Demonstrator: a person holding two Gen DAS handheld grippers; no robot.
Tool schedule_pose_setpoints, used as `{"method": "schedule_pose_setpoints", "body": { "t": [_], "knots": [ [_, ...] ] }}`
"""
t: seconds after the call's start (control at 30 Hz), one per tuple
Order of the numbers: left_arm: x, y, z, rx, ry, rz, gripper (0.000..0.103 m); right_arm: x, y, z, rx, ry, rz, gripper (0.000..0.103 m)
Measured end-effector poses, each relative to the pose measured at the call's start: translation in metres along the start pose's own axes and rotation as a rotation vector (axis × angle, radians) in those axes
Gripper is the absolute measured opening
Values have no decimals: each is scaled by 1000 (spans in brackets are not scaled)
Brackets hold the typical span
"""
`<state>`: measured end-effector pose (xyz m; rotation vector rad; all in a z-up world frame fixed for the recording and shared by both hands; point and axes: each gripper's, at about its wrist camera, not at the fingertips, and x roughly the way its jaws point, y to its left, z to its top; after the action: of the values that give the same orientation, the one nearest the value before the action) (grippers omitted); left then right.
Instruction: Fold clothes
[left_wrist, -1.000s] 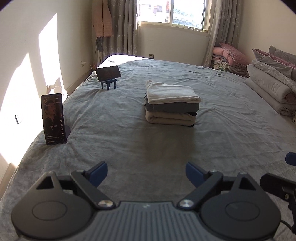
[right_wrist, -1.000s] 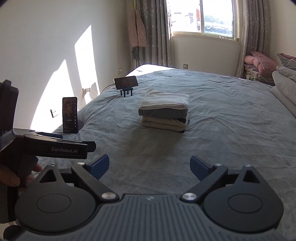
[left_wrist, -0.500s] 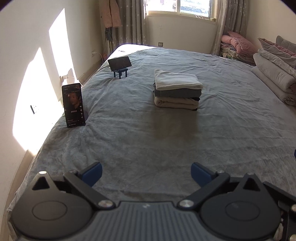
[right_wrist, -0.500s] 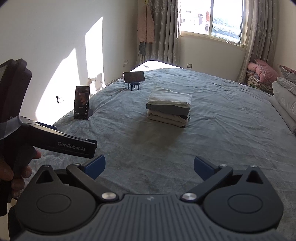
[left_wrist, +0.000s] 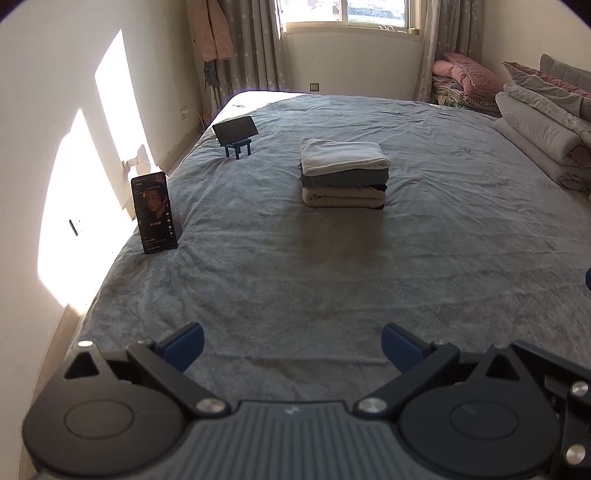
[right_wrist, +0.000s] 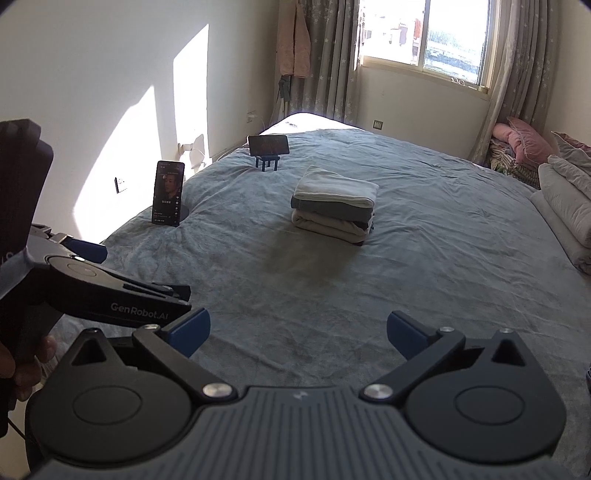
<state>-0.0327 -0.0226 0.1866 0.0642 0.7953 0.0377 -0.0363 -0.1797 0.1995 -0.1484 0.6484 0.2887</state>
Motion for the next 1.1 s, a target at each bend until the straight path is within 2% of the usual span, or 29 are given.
{"method": "schedule_pose_setpoints", "body": {
  "t": [0.13,0.23,0.3,0.4,0.5,0.7,0.97,1.1],
  "knots": [
    [10,7,-4,-67,1,-49,102,11,-6,-11,70,-28,24,103],
    [27,12,-9,-120,-37,-78,102,22,-11,-20,121,-56,43,103],
    [44,13,-13,-118,-54,-80,102,37,-17,-26,165,-75,52,103],
    [72,14,-19,-123,-37,-87,102,59,-26,-34,250,-82,53,103],
    [97,13,-24,-112,-36,-105,102,77,-32,-39,294,-101,18,103],
    [130,8,-22,-95,-106,-13,102,109,-40,-46,290,-130,-124,103],
    [176,3,-26,-116,-110,-20,102,152,-47,-60,285,-126,-205,103],
    [192,2,-31,-132,-101,-48,102,176,-45,-77,295,-125,-193,103]
  ]
}}
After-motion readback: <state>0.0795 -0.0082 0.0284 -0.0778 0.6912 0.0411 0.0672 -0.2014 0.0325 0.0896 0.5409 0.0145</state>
